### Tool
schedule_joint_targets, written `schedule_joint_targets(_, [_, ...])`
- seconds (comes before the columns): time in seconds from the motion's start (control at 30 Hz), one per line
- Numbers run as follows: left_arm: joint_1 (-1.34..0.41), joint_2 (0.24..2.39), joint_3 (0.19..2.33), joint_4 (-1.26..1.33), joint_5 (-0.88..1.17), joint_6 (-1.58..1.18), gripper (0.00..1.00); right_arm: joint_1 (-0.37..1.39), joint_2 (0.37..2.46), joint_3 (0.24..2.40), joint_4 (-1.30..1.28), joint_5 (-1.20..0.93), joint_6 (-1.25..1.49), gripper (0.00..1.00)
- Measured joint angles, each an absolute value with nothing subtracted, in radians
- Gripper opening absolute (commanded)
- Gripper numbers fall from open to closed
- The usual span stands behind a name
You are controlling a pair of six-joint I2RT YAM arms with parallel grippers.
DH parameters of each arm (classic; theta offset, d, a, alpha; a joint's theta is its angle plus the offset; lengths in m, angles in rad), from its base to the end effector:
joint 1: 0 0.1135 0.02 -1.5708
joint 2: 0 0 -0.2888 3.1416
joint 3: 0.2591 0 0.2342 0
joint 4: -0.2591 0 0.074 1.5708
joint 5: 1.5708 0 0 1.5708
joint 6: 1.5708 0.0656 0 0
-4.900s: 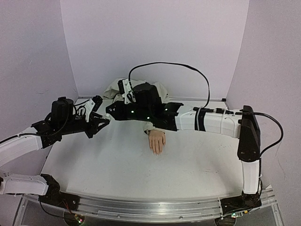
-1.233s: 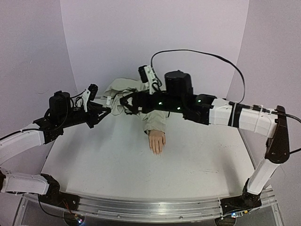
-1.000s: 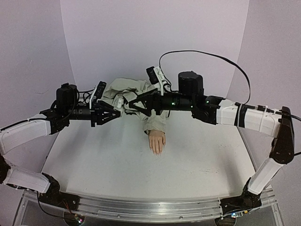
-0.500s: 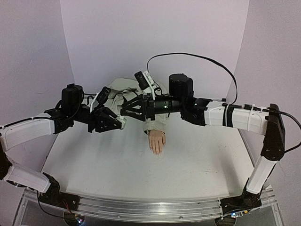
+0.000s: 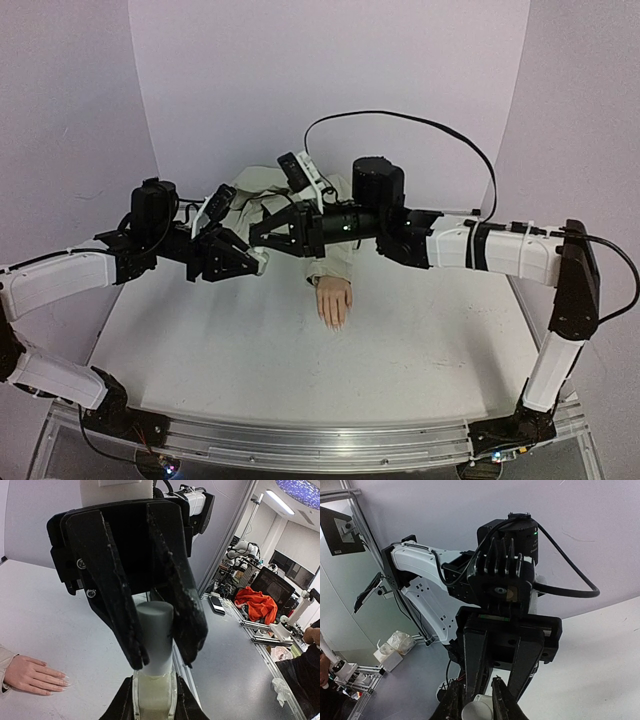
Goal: Paint the nails
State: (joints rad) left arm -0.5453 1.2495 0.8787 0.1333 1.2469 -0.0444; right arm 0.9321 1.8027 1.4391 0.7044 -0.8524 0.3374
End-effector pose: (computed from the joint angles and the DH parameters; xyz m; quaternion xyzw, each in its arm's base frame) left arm 0.1847 -0.1848 0.3391 0.5079 0.5287 -0.5849 0.3470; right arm 0.2165 0.3745 0.4093 -0.4768 0.4034 0.6331 0.4574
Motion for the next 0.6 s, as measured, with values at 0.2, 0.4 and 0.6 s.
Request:
schedule_joint_targets(0.2, [-0.545,1.250,0.879,0.132,1.242,-0.046,0.00,0.936,1.814,1.439,0.717,-0.853,0.337,0.02])
schedule_joint_targets(0.4, [-0.545,1.213,0.869,0.131,1.131,-0.041,0.00,0.936,1.814,1.439,0.731,-0.798,0.334,0.00])
schedule_joint_targets(0.6, [-0.567,1.090,0.790,0.131,0.739,0.026,0.00,0.969,1.827,1.433,0.752,-0.524,0.367,0.00])
